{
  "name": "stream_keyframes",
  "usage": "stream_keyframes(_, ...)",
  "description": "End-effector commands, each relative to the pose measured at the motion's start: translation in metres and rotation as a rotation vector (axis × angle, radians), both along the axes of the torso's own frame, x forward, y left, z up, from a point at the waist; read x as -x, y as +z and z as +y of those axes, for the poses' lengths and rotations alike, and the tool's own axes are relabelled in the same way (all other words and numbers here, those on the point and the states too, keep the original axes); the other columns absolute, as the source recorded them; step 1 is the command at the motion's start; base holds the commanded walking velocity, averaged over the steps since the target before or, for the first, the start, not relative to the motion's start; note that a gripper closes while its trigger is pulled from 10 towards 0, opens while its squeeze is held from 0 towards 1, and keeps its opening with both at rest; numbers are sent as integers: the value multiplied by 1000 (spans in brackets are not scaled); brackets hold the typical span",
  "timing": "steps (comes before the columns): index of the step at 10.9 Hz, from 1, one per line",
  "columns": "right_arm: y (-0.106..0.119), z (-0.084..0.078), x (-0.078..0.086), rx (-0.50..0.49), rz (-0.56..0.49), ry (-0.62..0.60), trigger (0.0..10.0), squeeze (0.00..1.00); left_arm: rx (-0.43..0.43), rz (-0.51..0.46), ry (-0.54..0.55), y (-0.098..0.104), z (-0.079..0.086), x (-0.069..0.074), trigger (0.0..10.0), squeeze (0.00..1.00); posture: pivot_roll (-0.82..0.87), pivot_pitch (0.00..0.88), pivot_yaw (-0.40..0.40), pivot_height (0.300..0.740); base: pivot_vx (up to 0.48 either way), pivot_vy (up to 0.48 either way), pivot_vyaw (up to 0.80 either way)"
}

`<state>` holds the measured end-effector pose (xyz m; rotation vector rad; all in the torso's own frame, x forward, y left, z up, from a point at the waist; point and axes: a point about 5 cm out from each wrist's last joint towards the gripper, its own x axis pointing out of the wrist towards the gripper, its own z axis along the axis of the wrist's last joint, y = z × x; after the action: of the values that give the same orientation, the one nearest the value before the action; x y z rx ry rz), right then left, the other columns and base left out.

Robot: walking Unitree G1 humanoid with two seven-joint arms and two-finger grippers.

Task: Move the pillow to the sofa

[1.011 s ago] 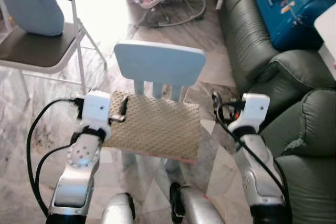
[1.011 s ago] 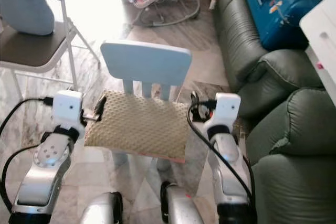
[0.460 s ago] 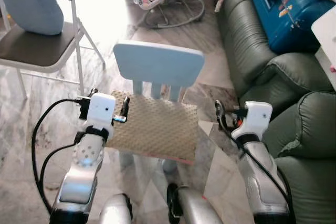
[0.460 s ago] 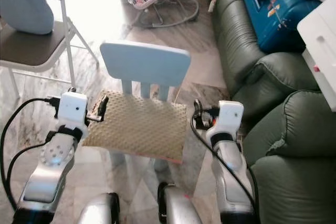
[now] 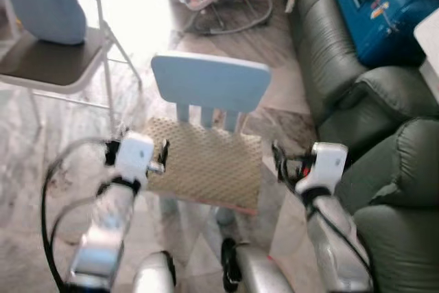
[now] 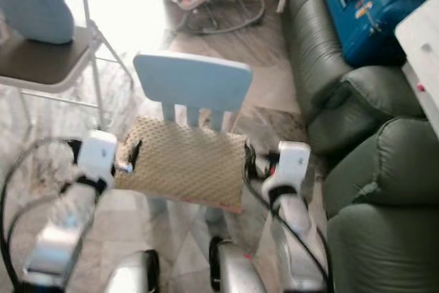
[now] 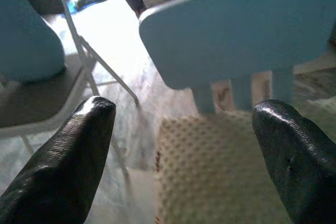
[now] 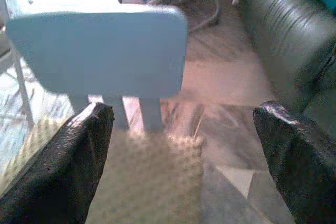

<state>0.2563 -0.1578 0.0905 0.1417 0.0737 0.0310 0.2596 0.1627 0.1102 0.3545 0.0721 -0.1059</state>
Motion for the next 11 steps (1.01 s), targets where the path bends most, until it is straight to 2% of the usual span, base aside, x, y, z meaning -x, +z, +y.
stream_keyframes(1, 2, -5, -3, -5, -2, -20, 10000, 0, -10, 15, 5, 1, 5, -3, 10000, 0, 44, 216, 4, 740, 0, 0, 0)
stream_keyframes(2, -19, -9, 1, 41, 45, -27, 10000, 0, -6, 48, 35, -17, 7, -2, 10000, 0, 53, 212, -29, 740, 0, 0, 0)
stream_keyframes(3, -14, -7, 2, -9, 44, -27, 10000, 0, 16, 22, 35, -10, 7, -3, 10000, 0, 41, 226, -49, 740, 0, 0, 0)
stream_keyframes(4, -1, 8, -1, 37, -9, 105, 10000, 0, 14, 10, 31, -6, 10, -9, 10000, 0, 9, 210, -70, 740, 0, 0, 0)
stream_keyframes(5, 0, 2, -4, 25, -15, 87, 10000, 0, 41, 10, 81, -8, 12, -16, 10000, 0, 7, 201, -62, 730, 0, 0, 0)
stream_keyframes(6, 4, -3, -9, 23, -28, 65, 10000, 0, 38, -21, 64, 0, 7, -23, 10000, 0, 8, 225, -50, 715, 0, 0, 0)
stream_keyframes(7, 5, -1, -12, 20, -32, 74, 10000, 0, 32, -28, 63, 3, 6, -25, 10000, 0, 10, 232, -51, 700, 0, 0, 0)
stream_keyframes(9, 8, 9, -11, 8, -38, 106, 10000, 0, 21, -25, 57, 5, 11, -24, 10000, 0, 16, 259, -52, 665, 0, 0, 0)
stream_keyframes(11, 5, 8, -5, -2, -26, 98, 10000, 0, 26, -19, 68, 4, 13, -22, 10000, 0, 5, 274, -47, 625, 0, 0, 0)
